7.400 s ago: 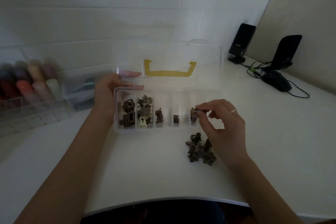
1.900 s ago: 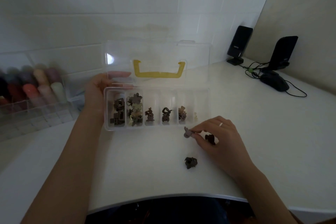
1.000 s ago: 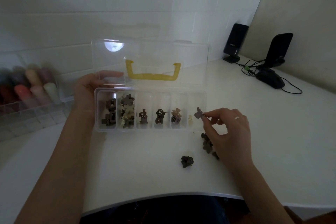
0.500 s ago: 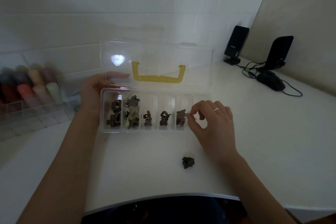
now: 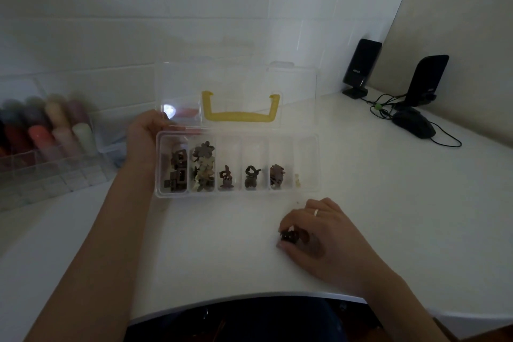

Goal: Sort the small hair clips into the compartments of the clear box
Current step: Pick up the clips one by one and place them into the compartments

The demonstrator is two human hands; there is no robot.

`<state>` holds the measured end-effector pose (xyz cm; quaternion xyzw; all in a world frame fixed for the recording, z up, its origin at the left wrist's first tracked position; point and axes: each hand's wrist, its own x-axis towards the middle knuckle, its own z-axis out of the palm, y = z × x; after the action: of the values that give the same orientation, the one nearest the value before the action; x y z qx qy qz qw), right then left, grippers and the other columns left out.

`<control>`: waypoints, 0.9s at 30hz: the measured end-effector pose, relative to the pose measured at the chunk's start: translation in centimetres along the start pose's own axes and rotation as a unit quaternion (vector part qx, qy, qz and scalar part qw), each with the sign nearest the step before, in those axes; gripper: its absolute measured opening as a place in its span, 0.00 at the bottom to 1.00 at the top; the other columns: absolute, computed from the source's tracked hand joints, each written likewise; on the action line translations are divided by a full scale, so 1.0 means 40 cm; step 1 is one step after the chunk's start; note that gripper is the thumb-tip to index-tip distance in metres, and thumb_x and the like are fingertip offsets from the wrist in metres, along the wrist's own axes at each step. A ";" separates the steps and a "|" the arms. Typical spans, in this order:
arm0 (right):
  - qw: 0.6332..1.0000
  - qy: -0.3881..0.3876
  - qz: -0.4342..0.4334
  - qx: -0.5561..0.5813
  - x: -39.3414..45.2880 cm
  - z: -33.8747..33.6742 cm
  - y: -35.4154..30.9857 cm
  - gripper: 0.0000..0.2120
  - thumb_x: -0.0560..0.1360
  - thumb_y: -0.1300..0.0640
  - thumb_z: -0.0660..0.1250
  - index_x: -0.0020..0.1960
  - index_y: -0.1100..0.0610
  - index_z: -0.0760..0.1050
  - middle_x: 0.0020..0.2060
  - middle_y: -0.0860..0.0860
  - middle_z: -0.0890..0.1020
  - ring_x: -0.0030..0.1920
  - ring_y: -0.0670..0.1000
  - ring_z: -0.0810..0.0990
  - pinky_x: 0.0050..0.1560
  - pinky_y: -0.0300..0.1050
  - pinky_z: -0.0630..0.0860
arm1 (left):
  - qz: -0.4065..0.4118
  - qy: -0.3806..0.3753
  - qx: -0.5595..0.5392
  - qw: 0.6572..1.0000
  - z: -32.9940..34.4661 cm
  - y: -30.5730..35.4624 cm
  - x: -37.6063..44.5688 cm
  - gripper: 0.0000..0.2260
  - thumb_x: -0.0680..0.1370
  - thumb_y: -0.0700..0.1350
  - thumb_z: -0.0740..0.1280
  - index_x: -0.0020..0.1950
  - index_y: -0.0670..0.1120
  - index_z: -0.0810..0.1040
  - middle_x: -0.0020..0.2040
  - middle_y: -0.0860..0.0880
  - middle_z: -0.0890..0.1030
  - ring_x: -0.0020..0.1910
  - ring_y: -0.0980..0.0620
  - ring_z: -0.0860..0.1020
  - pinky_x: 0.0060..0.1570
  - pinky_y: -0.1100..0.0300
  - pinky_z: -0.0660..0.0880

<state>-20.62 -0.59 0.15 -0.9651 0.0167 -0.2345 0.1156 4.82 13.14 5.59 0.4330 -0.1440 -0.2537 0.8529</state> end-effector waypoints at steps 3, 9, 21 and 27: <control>1.000 0.019 0.002 0.009 0.001 0.000 -0.001 0.05 0.72 0.48 0.65 0.46 0.47 0.74 0.36 0.40 0.77 0.40 0.42 0.73 0.47 0.44 0.69 | -0.006 0.003 0.010 1.000 0.003 0.001 -0.006 0.23 0.44 0.49 0.72 0.35 0.45 0.70 0.25 0.51 0.77 0.23 0.53 0.74 0.27 0.68 0.74; 0.994 0.090 0.032 0.046 0.007 0.000 -0.004 0.04 0.72 0.52 0.66 0.46 0.49 0.74 0.39 0.40 0.78 0.41 0.40 0.72 0.45 0.44 0.72 | -0.007 -0.026 0.059 0.998 0.034 0.001 -0.035 0.12 0.58 0.44 0.58 0.22 0.47 0.81 0.23 0.53 0.79 0.24 0.56 0.76 0.30 0.66 0.74; 0.943 0.293 0.110 0.112 0.132 -0.062 0.096 0.15 0.70 0.62 0.67 0.49 0.47 0.66 0.42 0.45 0.78 0.43 0.48 0.75 0.46 0.36 0.68 | -0.013 -0.033 0.070 0.997 0.027 0.003 -0.027 0.12 0.45 0.49 0.65 0.24 0.48 0.82 0.25 0.53 0.79 0.25 0.55 0.76 0.35 0.61 0.70; 0.939 0.301 0.139 0.093 0.115 -0.030 0.124 0.16 0.71 0.65 0.71 0.50 0.49 0.69 0.46 0.40 0.78 0.45 0.46 0.76 0.45 0.33 0.69 | -0.023 -0.047 0.038 0.998 -0.003 -0.008 0.005 0.23 0.39 0.52 0.75 0.31 0.46 0.85 0.28 0.50 0.81 0.34 0.50 0.70 0.38 0.58 0.64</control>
<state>-16.97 -6.06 2.09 -0.8225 0.1633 -0.4958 0.2258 4.95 12.94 5.24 0.4560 -0.1839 -0.2880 0.8218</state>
